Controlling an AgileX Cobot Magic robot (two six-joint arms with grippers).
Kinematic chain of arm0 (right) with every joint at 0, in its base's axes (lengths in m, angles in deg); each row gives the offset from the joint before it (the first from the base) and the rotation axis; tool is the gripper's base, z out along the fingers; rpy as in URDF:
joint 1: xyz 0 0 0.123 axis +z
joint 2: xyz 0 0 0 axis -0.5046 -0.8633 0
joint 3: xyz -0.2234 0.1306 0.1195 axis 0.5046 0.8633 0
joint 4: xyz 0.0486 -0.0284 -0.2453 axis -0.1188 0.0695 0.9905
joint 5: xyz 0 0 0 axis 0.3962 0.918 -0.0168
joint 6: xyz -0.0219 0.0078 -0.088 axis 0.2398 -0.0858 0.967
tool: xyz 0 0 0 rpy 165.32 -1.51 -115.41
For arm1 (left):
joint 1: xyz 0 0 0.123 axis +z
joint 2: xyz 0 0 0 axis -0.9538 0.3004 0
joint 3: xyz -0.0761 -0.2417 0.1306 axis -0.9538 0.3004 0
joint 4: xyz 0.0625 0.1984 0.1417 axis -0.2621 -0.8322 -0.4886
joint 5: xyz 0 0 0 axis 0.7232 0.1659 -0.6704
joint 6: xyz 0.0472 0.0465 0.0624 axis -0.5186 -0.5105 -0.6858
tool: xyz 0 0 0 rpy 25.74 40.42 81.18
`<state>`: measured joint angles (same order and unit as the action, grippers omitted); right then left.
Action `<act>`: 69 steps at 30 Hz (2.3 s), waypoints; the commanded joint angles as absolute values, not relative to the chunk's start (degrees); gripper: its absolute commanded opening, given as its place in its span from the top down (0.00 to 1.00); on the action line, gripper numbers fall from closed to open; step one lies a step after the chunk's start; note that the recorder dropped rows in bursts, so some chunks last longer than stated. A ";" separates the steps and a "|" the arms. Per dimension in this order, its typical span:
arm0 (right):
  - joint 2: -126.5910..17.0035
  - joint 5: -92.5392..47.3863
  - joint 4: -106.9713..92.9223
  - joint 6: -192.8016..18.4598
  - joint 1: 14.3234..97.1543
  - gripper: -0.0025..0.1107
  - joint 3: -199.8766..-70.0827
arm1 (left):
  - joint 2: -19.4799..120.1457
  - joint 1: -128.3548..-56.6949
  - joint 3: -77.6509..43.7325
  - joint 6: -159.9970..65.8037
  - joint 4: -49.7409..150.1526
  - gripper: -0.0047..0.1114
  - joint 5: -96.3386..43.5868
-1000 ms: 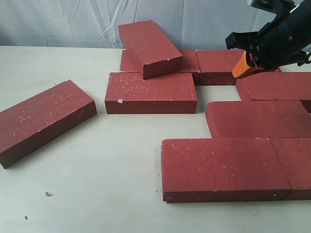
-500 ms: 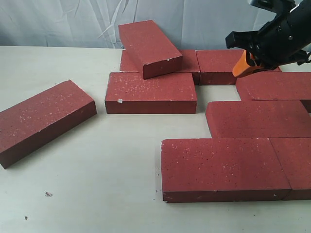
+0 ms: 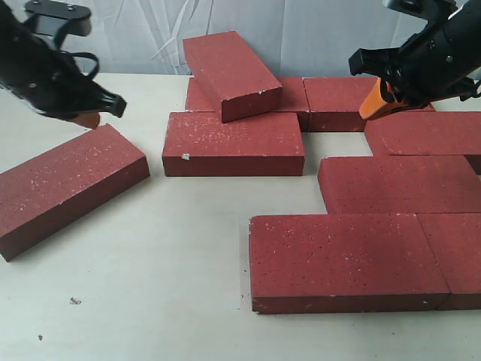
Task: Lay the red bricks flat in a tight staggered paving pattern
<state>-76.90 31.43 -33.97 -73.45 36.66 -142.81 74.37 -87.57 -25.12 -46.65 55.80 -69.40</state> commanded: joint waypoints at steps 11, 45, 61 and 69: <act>-76.54 29.74 -33.86 -73.19 36.35 0.98 -142.79 | 97.22 -90.32 -43.77 -42.70 54.93 0.96 -68.08; -76.54 29.30 -33.86 -73.19 36.78 0.98 -142.79 | 107.34 -90.35 -49.94 -52.72 77.74 0.96 -68.14; -76.54 28.84 -33.27 -73.19 36.74 0.98 -142.79 | 110.20 -90.86 -49.94 -54.27 85.45 0.96 -67.56; -76.54 28.29 -33.27 -73.19 36.74 0.98 -142.79 | 110.20 -94.76 -49.94 -54.27 86.03 0.96 -63.80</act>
